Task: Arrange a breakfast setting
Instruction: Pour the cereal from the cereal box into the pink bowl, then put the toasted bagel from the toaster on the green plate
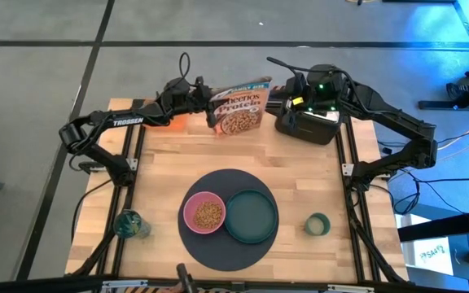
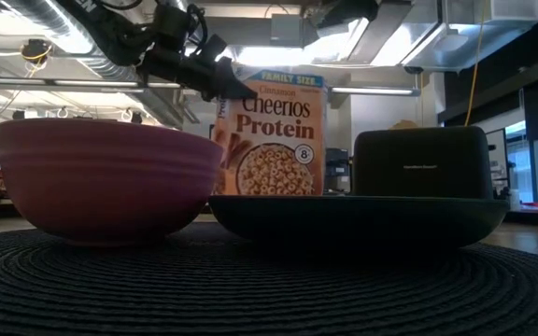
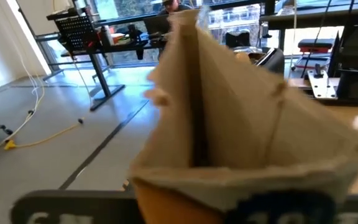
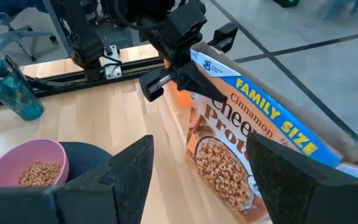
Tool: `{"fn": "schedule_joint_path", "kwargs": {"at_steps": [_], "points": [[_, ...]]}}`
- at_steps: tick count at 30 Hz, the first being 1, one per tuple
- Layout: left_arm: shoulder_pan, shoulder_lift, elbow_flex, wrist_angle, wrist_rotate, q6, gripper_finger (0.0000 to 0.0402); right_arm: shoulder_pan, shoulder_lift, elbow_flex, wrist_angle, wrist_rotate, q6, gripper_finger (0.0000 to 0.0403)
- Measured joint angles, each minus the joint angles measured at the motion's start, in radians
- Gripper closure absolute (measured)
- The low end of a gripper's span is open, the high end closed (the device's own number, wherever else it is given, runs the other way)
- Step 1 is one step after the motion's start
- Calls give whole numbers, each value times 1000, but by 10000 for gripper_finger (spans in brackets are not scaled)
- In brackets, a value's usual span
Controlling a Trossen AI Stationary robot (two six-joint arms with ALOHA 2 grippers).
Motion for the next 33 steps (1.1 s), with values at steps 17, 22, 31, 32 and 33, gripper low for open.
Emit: {"fn": "schedule_joint_path", "kwargs": {"at_steps": [17, 22, 31, 32, 33], "points": [[2, -119, -1, -16, -26, 51, 182, 0, -3, 0, -31, 102, 99, 155], [1, -195, -1, -17, -26, 51, 170, 0, -18, 0, -31, 105, 109, 155], [-15, -338, -1, -42, -34, 26, 167, -64, -50, 0, -102, 120, 130, 155], [-24, -355, 6, -57, -45, 17, 167, -78, -52, 0, -126, 121, 130, 155], [-39, -372, 23, -94, -64, 9, 167, -92, -54, 0, -154, 120, 129, 155]]}}
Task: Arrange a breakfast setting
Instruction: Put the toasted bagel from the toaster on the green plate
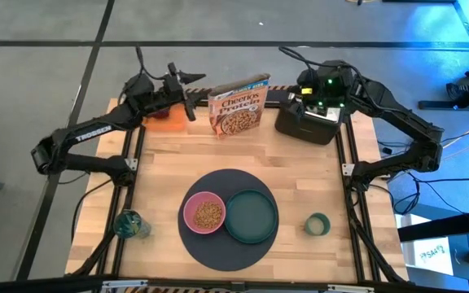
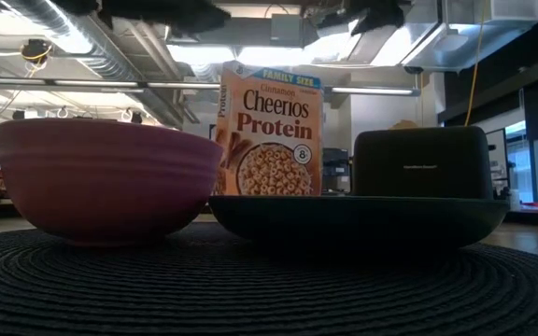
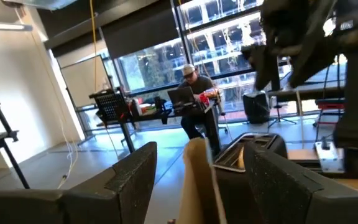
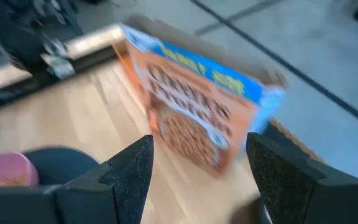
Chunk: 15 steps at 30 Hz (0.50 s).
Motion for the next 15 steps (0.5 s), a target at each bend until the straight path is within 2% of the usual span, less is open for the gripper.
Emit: {"fn": "schedule_joint_path", "kwargs": {"at_steps": [6, 11, 15], "points": [[-152, -11, 193, -267, -128, 22, 178, -122, -1, 0, -193, 1, -35, 155], [-256, 84, 326, -341, -182, -83, 182, -254, 22, 0, -327, 60, -163, 155], [-306, 187, 391, -359, -172, -173, 182, -370, 48, 0, -355, -37, -251, 162]]}}
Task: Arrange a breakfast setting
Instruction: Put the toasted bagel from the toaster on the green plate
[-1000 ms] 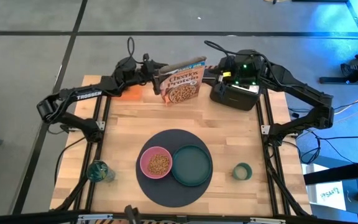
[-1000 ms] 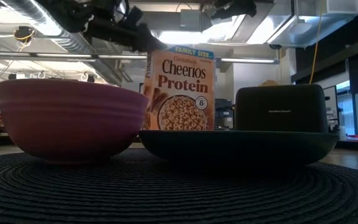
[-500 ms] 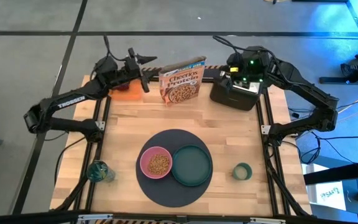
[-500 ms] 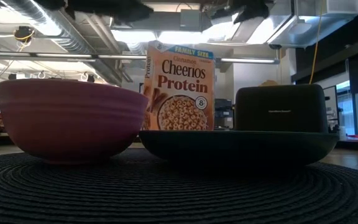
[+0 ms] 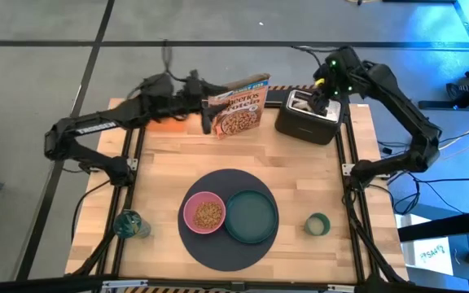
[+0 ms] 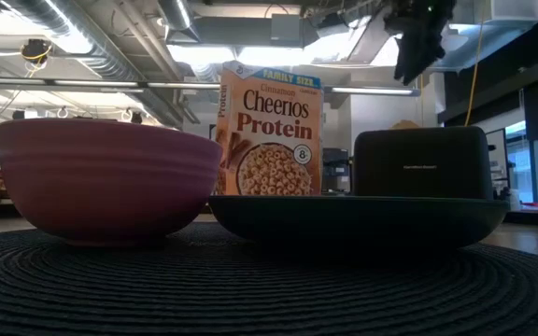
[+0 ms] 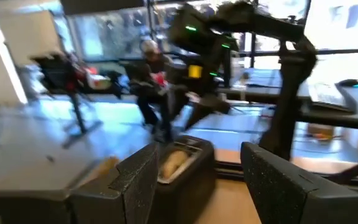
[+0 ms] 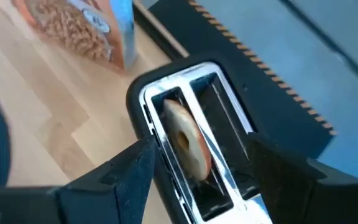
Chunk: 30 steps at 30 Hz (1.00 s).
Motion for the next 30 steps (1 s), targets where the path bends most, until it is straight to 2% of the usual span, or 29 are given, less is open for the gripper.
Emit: {"fn": "schedule_joint_path", "kwargs": {"at_steps": [7, 13, 23, 30], "points": [[-76, 142, 58, -5, -5, -95, 182, -138, 62, 0, -59, -175, -101, 230], [-104, 170, 61, -3, -36, -130, 182, -169, 123, 0, -62, -192, -153, 279], [-111, 171, 62, -3, -35, -103, 182, -166, 187, 0, -45, -164, -178, 292], [-111, 171, 62, -10, -32, -99, 182, -166, 202, 0, -56, -189, -209, 286]]}}
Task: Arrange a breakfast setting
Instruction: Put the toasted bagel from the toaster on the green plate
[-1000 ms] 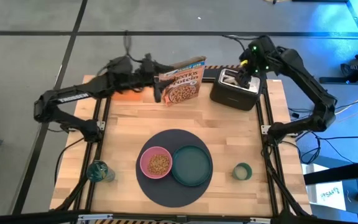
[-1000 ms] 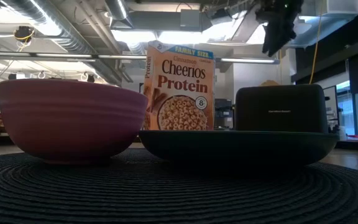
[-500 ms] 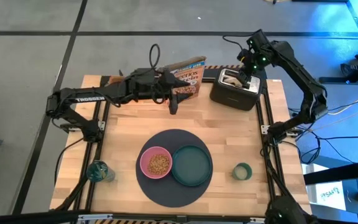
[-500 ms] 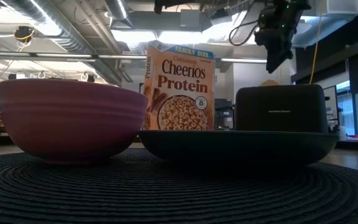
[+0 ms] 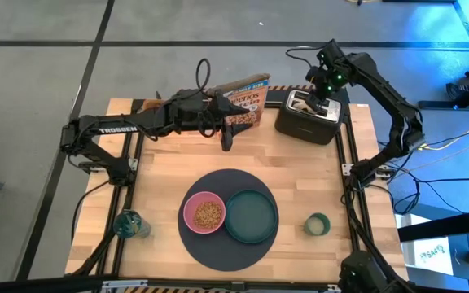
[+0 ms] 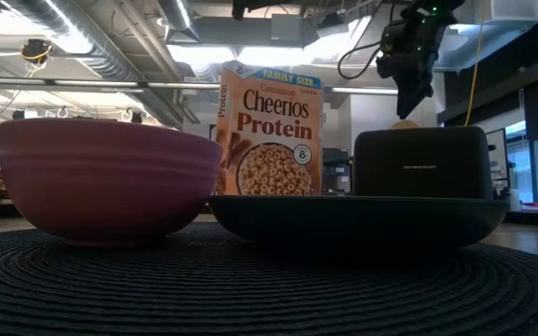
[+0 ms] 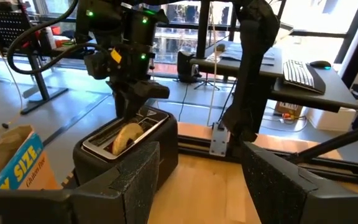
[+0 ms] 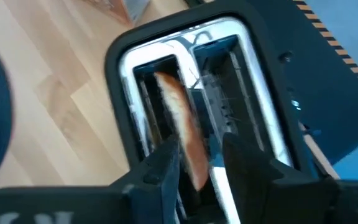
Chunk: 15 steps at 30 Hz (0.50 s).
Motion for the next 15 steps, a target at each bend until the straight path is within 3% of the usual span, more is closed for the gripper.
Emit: {"fn": "schedule_joint_path", "kwargs": {"at_steps": [9, 15], "points": [[1, 0, 0, -33, 0, 25, 182, 0, 1, -110, 25, 24, -16, 226], [2, 0, 0, -35, 0, 26, 182, 0, -5, -152, 74, 28, 2, 245]]}}
